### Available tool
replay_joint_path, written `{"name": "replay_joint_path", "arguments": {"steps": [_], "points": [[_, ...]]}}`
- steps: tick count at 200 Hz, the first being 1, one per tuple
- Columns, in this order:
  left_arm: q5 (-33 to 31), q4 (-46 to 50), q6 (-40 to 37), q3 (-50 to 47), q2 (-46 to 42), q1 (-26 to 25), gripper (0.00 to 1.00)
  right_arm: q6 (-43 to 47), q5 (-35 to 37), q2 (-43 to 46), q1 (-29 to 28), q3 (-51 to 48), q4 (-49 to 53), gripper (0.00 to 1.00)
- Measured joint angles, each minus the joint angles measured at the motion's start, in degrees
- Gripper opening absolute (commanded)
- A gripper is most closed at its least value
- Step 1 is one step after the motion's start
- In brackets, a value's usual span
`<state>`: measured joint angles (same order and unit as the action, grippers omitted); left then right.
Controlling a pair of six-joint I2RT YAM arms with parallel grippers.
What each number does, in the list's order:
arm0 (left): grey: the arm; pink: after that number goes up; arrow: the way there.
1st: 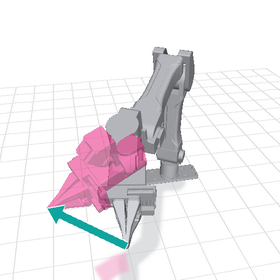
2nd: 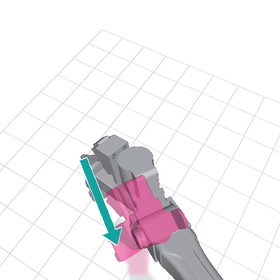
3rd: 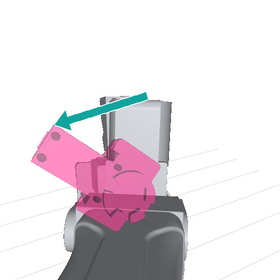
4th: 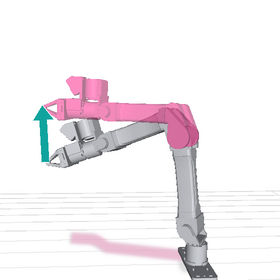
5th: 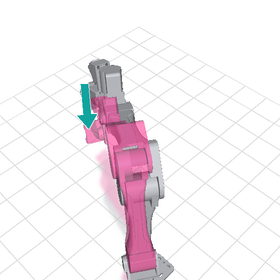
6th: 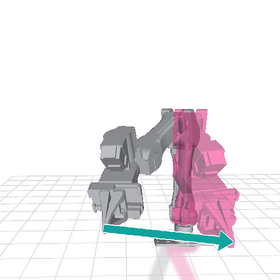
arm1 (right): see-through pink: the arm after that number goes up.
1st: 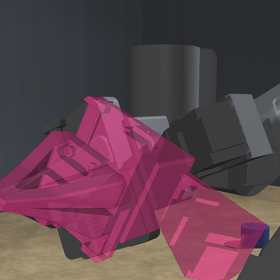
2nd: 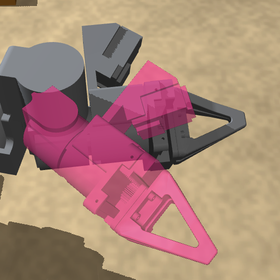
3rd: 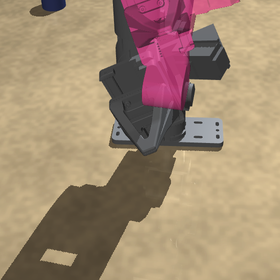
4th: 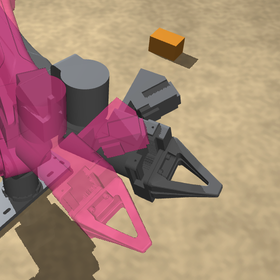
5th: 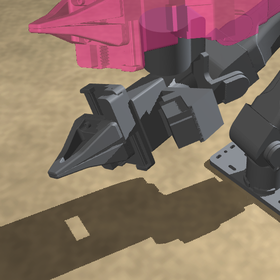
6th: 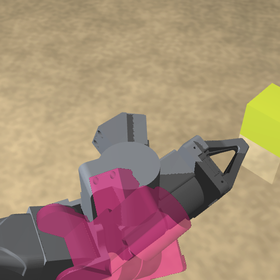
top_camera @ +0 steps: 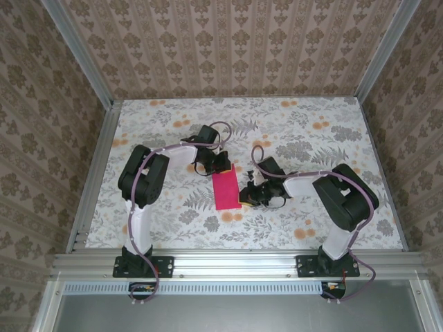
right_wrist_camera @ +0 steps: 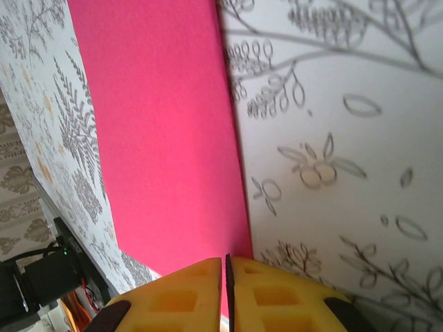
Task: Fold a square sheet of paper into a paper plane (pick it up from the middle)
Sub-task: First fold in half a square sheet of paper at the center of the table.
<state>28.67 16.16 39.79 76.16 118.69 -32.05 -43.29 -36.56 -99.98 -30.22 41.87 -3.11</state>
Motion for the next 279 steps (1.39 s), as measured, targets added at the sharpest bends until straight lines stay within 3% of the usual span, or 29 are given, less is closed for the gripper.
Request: {"name": "replay_joint_path", "arguments": {"steps": [72, 143, 229, 279], "points": [[0.09, -0.02, -0.04, 0.0, 0.0, 0.13, 0.01, 2.4, 1.03, 4.44, -0.46, 2.14, 10.03, 0.15], [0.5, -0.11, -0.24, 0.02, 0.0, 0.26, 0.01, 1.27, 3.41, 0.17, -0.44, 10.93, 7.32, 0.15], [2.12, 0.02, -0.22, 0.37, -0.04, -0.17, 0.09, 0.83, 5.75, -5.51, -0.44, 10.8, 7.56, 0.1], [4.83, -1.86, 0.17, 0.33, -0.04, -3.26, 0.1, 0.15, 5.75, -5.53, -0.44, 10.8, 7.52, 0.09]]}}
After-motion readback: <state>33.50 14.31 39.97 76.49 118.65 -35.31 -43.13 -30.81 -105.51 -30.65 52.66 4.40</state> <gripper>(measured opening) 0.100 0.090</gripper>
